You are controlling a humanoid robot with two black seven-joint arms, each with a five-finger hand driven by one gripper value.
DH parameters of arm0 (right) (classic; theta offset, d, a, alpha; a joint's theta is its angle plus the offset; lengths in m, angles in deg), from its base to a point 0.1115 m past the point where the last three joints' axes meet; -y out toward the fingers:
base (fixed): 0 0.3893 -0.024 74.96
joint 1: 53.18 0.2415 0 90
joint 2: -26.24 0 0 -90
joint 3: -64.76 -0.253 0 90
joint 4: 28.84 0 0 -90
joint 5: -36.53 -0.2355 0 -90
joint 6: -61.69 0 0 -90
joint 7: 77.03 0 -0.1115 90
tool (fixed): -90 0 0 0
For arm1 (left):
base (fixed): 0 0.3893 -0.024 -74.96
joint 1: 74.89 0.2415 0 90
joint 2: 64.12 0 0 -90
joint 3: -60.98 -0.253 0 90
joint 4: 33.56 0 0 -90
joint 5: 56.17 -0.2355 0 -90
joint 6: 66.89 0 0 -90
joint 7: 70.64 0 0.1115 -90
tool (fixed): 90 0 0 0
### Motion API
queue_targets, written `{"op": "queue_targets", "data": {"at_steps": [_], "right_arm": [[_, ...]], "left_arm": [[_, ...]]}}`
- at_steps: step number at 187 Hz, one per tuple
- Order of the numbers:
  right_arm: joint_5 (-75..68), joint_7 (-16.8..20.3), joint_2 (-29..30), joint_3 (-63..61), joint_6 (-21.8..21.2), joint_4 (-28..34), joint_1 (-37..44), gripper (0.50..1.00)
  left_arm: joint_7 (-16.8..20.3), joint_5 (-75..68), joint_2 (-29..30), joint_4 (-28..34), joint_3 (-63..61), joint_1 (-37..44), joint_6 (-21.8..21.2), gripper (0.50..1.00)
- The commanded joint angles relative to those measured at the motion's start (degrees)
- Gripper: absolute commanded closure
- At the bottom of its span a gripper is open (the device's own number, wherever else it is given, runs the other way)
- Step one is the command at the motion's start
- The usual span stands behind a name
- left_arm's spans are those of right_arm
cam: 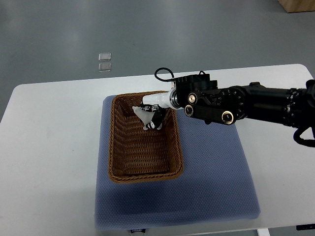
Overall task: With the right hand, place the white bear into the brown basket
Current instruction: 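Lower the bear into the basket and open the right hand, then lift the open right hand up and away from the basket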
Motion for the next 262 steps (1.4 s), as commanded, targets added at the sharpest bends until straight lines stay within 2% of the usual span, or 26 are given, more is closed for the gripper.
{"op": "queue_targets", "data": {"at_steps": [1, 22, 29, 65, 80, 95, 134, 182, 200, 218, 226, 245, 262], "right_arm": [[-0.01, 0.0, 0.0, -0.12, 0.0, 0.0, -0.05, 0.918], [-0.01, 0.0, 0.0, -0.12, -0.09, 0.0, -0.05, 0.885], [-0.01, 0.0, 0.0, -0.21, -0.09, 0.09, 0.04, 0.846], [-0.1, 0.0, 0.0, -0.56, -0.09, 0.09, -0.05, 0.746], [-0.1, 0.0, 0.0, -0.65, -0.09, 0.0, 0.04, 0.744], [-0.18, 0.0, 0.0, -0.73, -0.09, 0.0, 0.13, 0.713], [-0.71, 0.0, 0.0, -1.44, -0.18, 0.0, 0.83, 0.685], [-1.15, -0.09, 0.0, -6.36, -0.35, 0.0, 2.15, 0.677], [-1.33, -0.62, -2.29, -11.63, -0.09, 0.0, 1.98, 0.677], [-1.41, -2.9, -5.01, -20.16, 0.79, -0.35, -0.31, 0.666], [-1.41, -4.66, -6.24, -25.6, 2.54, -0.53, -4.26, 0.642], [-1.41, -7.03, -7.03, -36.94, 6.42, -0.88, -12.09, 0.64], [-2.12, -9.32, -6.42, -51.18, 8.96, -0.79, -21.4, 0.609]], "left_arm": [[0.02, 0.0, 0.0, -0.01, 0.0, 0.0, -0.02, 0.5], [0.02, 0.0, 0.0, -0.01, 0.0, 0.0, -0.02, 0.5], [0.02, 0.0, 0.0, -0.01, 0.0, 0.0, -0.02, 0.5], [0.02, 0.0, 0.0, -0.01, 0.0, 0.0, -0.02, 0.5], [0.02, 0.0, 0.0, -0.01, 0.0, 0.0, -0.02, 0.5], [0.02, 0.0, 0.0, -0.01, 0.0, 0.0, -0.02, 0.5], [0.02, 0.0, 0.0, -0.01, 0.0, 0.0, -0.02, 0.5], [0.02, 0.0, 0.0, -0.01, 0.0, 0.0, -0.02, 0.5], [0.02, 0.0, 0.0, -0.01, 0.0, 0.0, -0.02, 0.5], [0.02, 0.0, 0.0, -0.09, 0.0, 0.0, -0.02, 0.5], [0.02, 0.0, 0.0, -0.27, 0.0, 0.0, -0.02, 0.5], [0.02, 0.0, 0.0, -0.36, 0.0, 0.0, -0.02, 0.5], [0.02, 0.0, 0.0, -0.27, 0.0, 0.0, -0.02, 0.5]]}}
